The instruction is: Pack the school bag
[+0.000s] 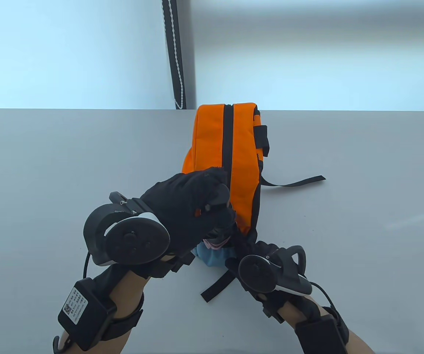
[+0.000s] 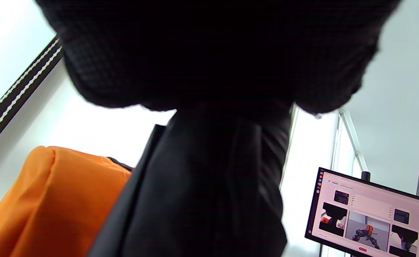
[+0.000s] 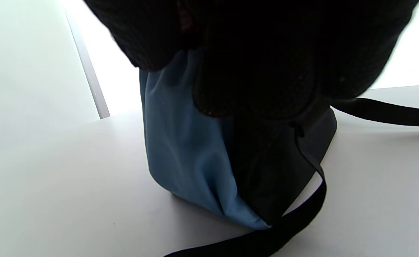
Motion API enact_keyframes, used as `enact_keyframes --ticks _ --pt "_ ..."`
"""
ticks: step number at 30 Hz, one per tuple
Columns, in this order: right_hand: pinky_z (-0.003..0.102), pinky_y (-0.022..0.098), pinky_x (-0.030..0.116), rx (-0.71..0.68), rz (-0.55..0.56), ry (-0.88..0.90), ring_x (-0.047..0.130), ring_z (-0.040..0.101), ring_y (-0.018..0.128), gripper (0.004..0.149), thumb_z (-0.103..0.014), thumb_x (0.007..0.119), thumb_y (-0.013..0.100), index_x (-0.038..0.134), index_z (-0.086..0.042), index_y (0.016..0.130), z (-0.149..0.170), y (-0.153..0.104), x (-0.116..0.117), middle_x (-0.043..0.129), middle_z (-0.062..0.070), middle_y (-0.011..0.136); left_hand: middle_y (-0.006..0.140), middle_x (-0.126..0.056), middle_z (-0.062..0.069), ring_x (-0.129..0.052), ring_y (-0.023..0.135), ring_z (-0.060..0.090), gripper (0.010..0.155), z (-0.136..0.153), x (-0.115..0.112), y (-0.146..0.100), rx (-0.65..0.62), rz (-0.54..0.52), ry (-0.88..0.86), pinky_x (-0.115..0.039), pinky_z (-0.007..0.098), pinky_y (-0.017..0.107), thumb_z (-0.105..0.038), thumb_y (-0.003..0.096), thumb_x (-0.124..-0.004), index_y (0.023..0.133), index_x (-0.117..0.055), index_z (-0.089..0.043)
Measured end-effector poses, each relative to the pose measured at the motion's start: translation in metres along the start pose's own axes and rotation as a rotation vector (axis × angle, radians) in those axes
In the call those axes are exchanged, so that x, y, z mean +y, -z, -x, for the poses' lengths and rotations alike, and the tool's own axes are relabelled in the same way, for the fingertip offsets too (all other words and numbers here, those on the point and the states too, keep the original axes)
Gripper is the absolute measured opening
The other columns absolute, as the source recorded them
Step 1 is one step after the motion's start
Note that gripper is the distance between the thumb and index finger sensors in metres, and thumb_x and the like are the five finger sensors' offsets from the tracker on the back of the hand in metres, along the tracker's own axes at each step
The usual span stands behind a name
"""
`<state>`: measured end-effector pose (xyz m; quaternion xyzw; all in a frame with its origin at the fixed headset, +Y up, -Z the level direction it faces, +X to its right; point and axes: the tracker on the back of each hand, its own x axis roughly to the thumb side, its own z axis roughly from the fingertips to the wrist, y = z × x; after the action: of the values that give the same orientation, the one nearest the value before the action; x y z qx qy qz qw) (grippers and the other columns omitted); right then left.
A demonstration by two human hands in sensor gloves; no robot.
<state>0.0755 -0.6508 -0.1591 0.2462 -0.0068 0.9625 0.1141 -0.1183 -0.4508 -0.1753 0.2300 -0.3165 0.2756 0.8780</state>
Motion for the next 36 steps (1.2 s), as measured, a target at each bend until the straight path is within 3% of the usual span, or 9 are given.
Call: enact_keyframes --ticks 3,5,11,14,21,27,29,32,36 --pt "0.064 0.046 0.091 -0.110 0.013 0.064 0.111 0.033 0.045 0.048 -0.024 0.091 0.051 0.091 0.010 0.085 -0.009 0.000 -0.005 0.109 0.010 0.049 0.077 -0.108 0.023 -0.111 0.048 0.030 0.075 0.002 -0.003 0.000 -0.004 -0.035 0.012 -0.101 0.047 0.033 -0.051 0.0395 -0.097 0.093 -0.087 0.000" --pt "0.065 0.047 0.090 -0.159 -0.036 0.058 0.111 0.034 0.048 0.042 -0.023 0.091 0.051 0.091 0.000 0.086 -0.015 -0.004 -0.004 0.108 0.010 0.050 0.078 -0.108 0.023 -0.111 0.049 0.030 0.075 0.005 -0.004 0.000 0.010 -0.030 0.017 -0.101 0.047 0.034 -0.051 0.0399 -0.096 0.094 -0.086 0.001" --pt "0.066 0.047 0.090 -0.191 -0.015 0.072 0.112 0.035 0.048 0.040 -0.022 0.092 0.050 0.093 -0.004 0.085 -0.012 -0.001 -0.004 0.110 0.010 0.049 0.078 -0.107 0.023 -0.111 0.049 0.030 0.075 0.011 -0.008 0.001 0.042 -0.013 -0.022 -0.102 0.047 0.034 -0.051 0.0405 -0.096 0.094 -0.085 0.001" --pt "0.066 0.046 0.090 -0.222 0.035 0.062 0.112 0.034 0.047 0.033 -0.022 0.093 0.049 0.104 -0.002 0.074 -0.012 -0.003 -0.003 0.111 0.010 0.046 0.080 -0.106 0.022 -0.112 0.050 0.032 0.076 0.010 -0.014 0.000 0.080 0.019 0.076 -0.102 0.047 0.034 -0.048 0.0425 -0.094 0.103 -0.070 -0.010" --pt "0.068 0.047 0.089 -0.282 0.008 0.055 0.113 0.035 0.046 0.032 -0.021 0.092 0.047 0.114 -0.003 0.063 -0.018 -0.005 0.000 0.112 0.011 0.044 0.080 -0.106 0.022 -0.112 0.047 0.032 0.069 0.016 -0.035 -0.002 0.043 0.019 0.106 -0.101 0.048 0.032 -0.048 0.0422 -0.094 0.100 -0.071 -0.018" --pt "0.069 0.046 0.090 -0.267 0.059 0.071 0.114 0.034 0.045 0.031 -0.021 0.093 0.047 0.115 -0.004 0.061 -0.015 -0.012 0.002 0.112 0.010 0.042 0.080 -0.106 0.023 -0.111 0.046 0.032 0.069 0.026 -0.037 -0.004 0.050 -0.048 0.139 -0.101 0.048 0.031 -0.048 0.0414 -0.095 0.098 -0.074 -0.014" --pt "0.069 0.046 0.089 -0.242 0.100 0.064 0.113 0.035 0.046 0.033 -0.021 0.093 0.048 0.107 -0.001 0.071 -0.014 -0.018 -0.003 0.112 0.011 0.044 0.080 -0.105 0.025 -0.111 0.049 0.034 0.068 0.028 -0.036 -0.005 0.047 -0.027 0.119 -0.101 0.050 0.034 -0.044 0.0407 -0.098 0.096 -0.076 -0.012" --pt "0.066 0.049 0.090 -0.187 0.237 -0.368 0.113 0.032 0.050 0.038 -0.024 0.091 0.049 0.099 -0.003 0.079 -0.039 -0.030 -0.006 0.111 0.006 0.046 0.078 -0.107 0.023 -0.112 0.048 0.031 0.066 0.024 -0.039 -0.008 0.030 -0.037 0.215 -0.104 0.047 0.033 -0.046 0.0395 -0.099 0.094 -0.079 -0.013" --pt "0.068 0.048 0.089 -0.222 0.180 -0.114 0.113 0.034 0.048 0.032 -0.022 0.091 0.049 0.101 -0.004 0.073 -0.036 -0.020 -0.004 0.111 0.009 0.043 0.087 -0.102 0.016 -0.109 0.059 0.027 0.061 0.013 -0.063 -0.014 -0.006 0.048 0.342 -0.101 0.047 0.041 -0.048 0.0369 -0.100 0.088 -0.090 -0.016"
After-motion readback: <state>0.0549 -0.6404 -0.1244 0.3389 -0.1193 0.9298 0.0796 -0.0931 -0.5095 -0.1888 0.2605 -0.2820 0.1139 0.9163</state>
